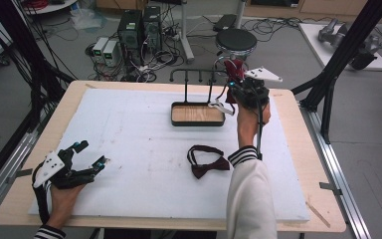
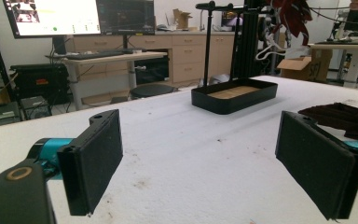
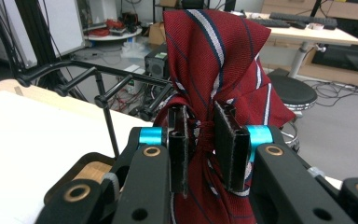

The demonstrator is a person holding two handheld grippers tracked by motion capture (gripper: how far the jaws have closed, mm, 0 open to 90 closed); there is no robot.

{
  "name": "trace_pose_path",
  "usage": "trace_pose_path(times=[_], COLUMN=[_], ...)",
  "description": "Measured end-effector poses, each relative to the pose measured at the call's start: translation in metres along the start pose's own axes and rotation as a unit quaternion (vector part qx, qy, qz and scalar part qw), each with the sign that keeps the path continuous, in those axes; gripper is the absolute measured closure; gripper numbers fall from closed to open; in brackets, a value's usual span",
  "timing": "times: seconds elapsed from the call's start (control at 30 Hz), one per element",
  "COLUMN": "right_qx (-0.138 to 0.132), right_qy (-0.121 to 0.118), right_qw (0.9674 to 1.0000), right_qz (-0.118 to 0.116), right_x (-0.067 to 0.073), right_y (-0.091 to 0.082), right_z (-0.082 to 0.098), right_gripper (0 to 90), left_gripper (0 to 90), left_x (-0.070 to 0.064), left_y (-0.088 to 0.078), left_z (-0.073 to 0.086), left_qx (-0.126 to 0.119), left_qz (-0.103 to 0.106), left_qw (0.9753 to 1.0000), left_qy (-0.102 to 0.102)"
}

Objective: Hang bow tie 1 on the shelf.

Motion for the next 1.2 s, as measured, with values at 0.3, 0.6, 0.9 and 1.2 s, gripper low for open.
trace_pose_path(times=[0.3,0.6,0.9,1.2], right_qx=[0.009,0.019,0.018,0.023], right_qy=[-0.009,-0.002,-0.002,-0.008], right_qw=[0.9999,0.9997,0.9998,0.9996], right_qz=[0.008,0.019,0.01,0.013], right_x=[-0.006,-0.021,-0.017,-0.018], right_y=[0.015,0.024,0.03,0.032], right_z=[0.001,0.007,0.006,0.005], right_gripper=[76.5,76.5,76.5,76.4], left_gripper=[15.2,15.1,15.1,15.2], left_x=[0.0,0.0,0.0,0.0], left_y=[0.0,0.0,0.0,0.0], left_z=[0.0,0.0,0.0,0.0], left_qx=[-0.001,0.001,0.0,0.0], left_qz=[-0.001,0.0,0.0,-0.001], left_qw=[1.0,1.0,1.0,1.0], left_qy=[-0.001,0.0,0.0,0.0])
Point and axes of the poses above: each handheld gripper's, and its own axes: y roughly forward along the jaws, z roughly out of its underside, x roughly to its left, the point moved 6 cm from there along y, roughly forward along the jaws, and after that the axes turned 10 degrees about -x, right-handed, at the moved point
